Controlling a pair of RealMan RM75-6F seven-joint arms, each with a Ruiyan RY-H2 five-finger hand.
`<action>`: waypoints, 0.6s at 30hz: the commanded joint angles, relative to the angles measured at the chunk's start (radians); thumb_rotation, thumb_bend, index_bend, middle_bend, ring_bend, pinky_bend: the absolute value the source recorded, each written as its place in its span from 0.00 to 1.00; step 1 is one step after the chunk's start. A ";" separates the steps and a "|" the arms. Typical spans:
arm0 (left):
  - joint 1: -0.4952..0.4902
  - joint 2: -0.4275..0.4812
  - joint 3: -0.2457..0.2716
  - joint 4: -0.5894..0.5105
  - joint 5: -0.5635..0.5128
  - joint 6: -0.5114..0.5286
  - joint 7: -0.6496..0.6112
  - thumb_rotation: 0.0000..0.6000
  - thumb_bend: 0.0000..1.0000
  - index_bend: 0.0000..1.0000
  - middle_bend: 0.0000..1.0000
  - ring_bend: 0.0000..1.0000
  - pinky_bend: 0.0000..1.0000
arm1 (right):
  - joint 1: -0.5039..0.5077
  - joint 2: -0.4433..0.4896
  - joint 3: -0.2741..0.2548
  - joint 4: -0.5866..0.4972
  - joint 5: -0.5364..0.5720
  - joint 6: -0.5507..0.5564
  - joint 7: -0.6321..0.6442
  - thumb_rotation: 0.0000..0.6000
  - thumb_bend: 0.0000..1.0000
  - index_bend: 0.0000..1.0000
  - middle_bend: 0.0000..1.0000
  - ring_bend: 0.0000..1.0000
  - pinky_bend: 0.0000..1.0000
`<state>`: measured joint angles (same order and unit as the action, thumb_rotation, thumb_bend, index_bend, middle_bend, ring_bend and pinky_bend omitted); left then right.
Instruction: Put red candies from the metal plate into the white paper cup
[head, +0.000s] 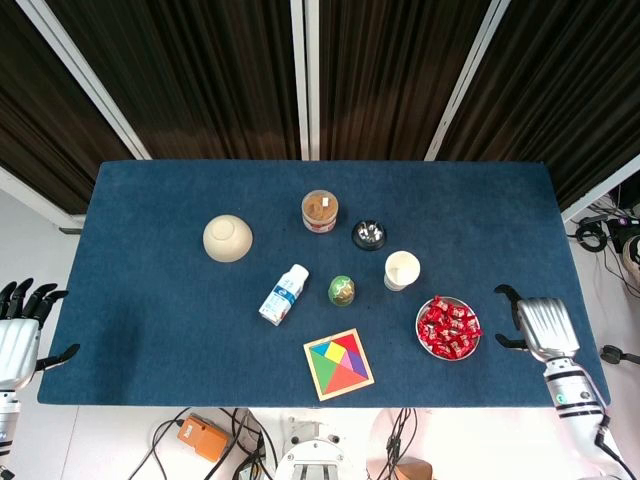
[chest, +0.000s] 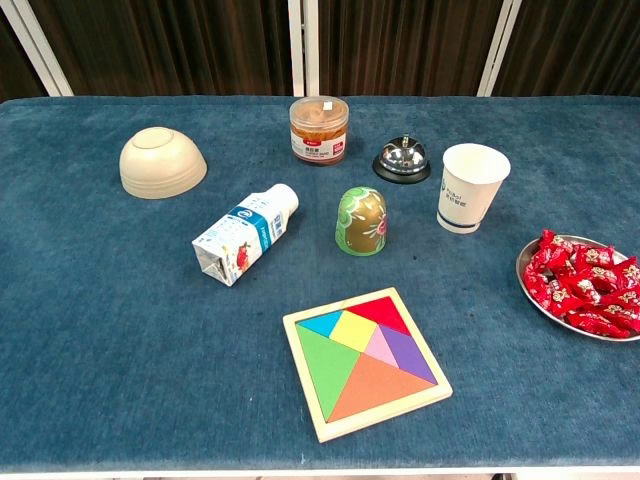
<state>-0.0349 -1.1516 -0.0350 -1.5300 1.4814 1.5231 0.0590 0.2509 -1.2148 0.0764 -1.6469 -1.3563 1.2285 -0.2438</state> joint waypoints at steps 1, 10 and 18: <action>0.001 0.001 -0.001 0.001 -0.004 -0.001 -0.001 1.00 0.00 0.23 0.16 0.04 0.00 | 0.068 -0.075 0.029 0.055 0.077 -0.090 -0.068 1.00 0.28 0.46 0.92 1.00 1.00; -0.003 0.002 -0.006 0.005 -0.013 -0.010 -0.003 1.00 0.00 0.23 0.16 0.04 0.00 | 0.149 -0.175 0.046 0.129 0.139 -0.182 -0.125 1.00 0.34 0.49 0.93 1.00 1.00; -0.005 0.004 -0.007 0.006 -0.016 -0.015 0.000 1.00 0.00 0.23 0.16 0.04 0.00 | 0.187 -0.235 0.042 0.180 0.162 -0.216 -0.139 1.00 0.35 0.49 0.93 1.00 1.00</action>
<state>-0.0404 -1.1473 -0.0423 -1.5238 1.4656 1.5083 0.0590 0.4320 -1.4429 0.1199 -1.4739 -1.1972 1.0178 -0.3831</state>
